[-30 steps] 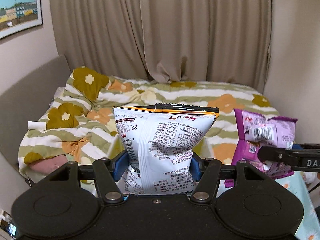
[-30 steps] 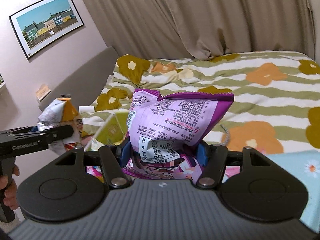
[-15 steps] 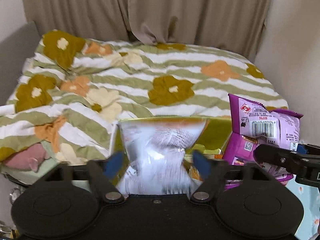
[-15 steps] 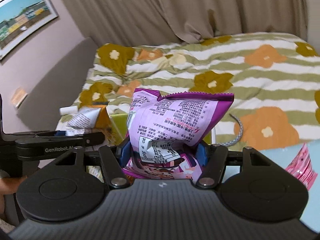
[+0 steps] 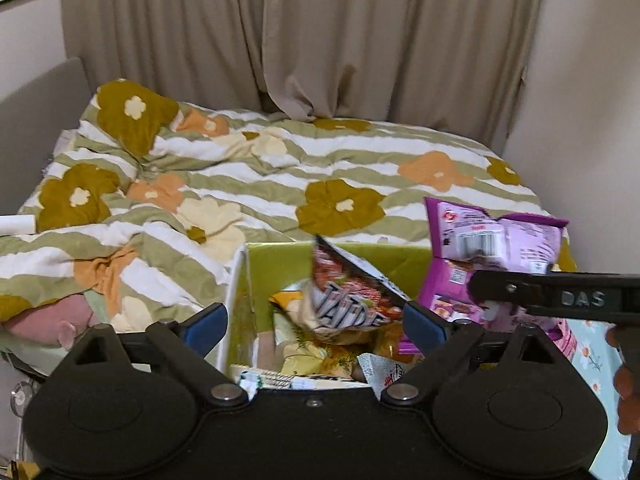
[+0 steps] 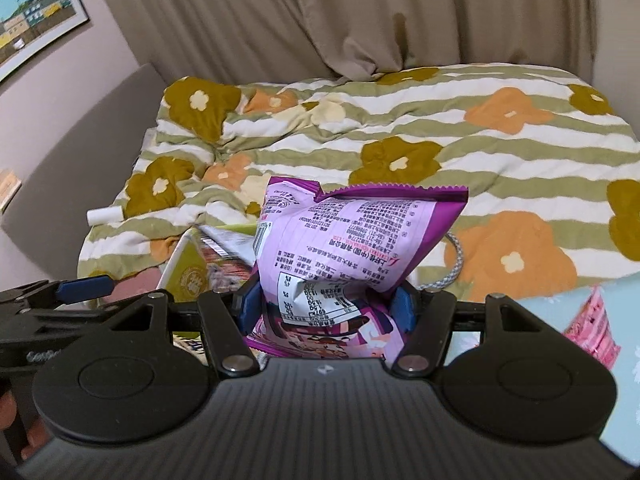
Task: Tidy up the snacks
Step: 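Carry both bags over the cardboard box and release them inside, then grasp the shrimp-snack bag with the left tool while the right tool grasps the pink striped bag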
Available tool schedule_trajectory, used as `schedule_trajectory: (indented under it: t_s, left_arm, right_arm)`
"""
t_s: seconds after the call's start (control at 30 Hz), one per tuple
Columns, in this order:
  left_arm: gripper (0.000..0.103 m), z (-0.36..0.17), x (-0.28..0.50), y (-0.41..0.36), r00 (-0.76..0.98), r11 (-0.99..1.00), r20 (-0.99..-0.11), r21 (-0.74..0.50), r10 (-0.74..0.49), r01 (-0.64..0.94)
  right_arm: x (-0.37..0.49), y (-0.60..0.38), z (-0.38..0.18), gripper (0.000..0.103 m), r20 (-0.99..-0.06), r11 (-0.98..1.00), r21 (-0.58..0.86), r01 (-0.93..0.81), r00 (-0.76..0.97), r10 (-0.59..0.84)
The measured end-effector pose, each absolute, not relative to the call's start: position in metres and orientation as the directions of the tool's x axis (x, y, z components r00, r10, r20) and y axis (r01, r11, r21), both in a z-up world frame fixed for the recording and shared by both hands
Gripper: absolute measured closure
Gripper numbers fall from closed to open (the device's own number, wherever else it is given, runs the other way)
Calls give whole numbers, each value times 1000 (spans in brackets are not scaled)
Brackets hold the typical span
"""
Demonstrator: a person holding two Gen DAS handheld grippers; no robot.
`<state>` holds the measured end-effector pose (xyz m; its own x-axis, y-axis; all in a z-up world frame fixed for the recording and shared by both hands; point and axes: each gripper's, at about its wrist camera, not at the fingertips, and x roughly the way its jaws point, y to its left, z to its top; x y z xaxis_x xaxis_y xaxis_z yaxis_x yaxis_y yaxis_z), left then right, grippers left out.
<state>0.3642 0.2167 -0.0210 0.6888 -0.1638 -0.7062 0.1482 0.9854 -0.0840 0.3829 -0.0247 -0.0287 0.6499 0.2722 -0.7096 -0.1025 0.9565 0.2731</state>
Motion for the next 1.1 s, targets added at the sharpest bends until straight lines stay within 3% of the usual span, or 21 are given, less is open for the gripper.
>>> schedule_trajectory:
  t_s: [0.23,0.3,0.57,1.1]
  left_arm:
    - [5,-18,356,229,707,992,-697,-78,-122,95]
    - [5,-21,352,232,702,993,-702,-91,-120,78]
    - [5,-29,336,235,684,990,-717,-120,-135,70]
    - [5,-3,282,187,740,991,-659,-95,-134,95]
  right_arm:
    - [394,-15,-35,22,-694,929,341,-145,628,353]
    - [396,-15,-40,0,-679,913,381,-147,626,384]
    - [379,-19,-38,0,-659,927,355,-122,670,341]
    - [312,-65,-4,0,-593,941,310,-133,747,301]
